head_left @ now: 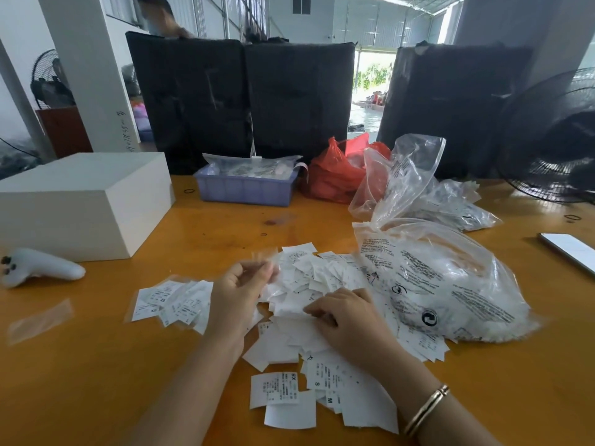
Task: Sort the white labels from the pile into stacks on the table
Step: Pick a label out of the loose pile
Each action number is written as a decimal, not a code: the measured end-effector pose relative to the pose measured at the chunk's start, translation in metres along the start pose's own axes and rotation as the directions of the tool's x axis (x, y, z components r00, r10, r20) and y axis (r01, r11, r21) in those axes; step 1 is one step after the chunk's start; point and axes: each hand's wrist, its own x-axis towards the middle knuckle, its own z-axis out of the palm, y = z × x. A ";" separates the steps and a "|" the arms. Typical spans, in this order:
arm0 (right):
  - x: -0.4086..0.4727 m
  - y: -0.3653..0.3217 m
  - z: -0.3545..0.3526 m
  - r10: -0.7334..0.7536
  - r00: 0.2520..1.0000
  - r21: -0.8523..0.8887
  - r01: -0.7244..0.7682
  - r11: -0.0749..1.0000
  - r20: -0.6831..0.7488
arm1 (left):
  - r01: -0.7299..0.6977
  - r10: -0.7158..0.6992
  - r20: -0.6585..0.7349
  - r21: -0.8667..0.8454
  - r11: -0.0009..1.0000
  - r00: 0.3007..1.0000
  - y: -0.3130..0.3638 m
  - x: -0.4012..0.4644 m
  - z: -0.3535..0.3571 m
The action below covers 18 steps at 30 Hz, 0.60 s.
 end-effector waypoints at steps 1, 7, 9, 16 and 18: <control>0.000 0.001 0.000 0.005 1.000 0.019 -0.005 1.000 0.009 | -0.007 0.007 0.009 -0.001 1.000 1.000 0.000 0.000 0.000; 0.000 0.000 -0.002 0.006 0.998 0.044 -0.008 0.999 0.056 | -0.017 0.017 0.021 -0.004 1.000 1.000 -0.002 0.000 0.000; -0.001 -0.001 -0.002 0.015 0.997 0.062 -0.019 0.998 0.073 | -0.011 0.011 0.017 -0.010 1.000 1.000 -0.002 0.000 0.000; 0.001 -0.010 -0.019 0.306 0.936 0.678 -0.112 0.726 -0.173 | 0.014 -0.016 0.077 0.022 1.000 0.997 0.001 -0.001 0.001; 0.001 -0.009 -0.024 0.439 0.890 0.846 -0.140 0.515 -0.120 | 0.010 -0.016 0.134 0.047 0.999 0.991 0.001 -0.002 0.001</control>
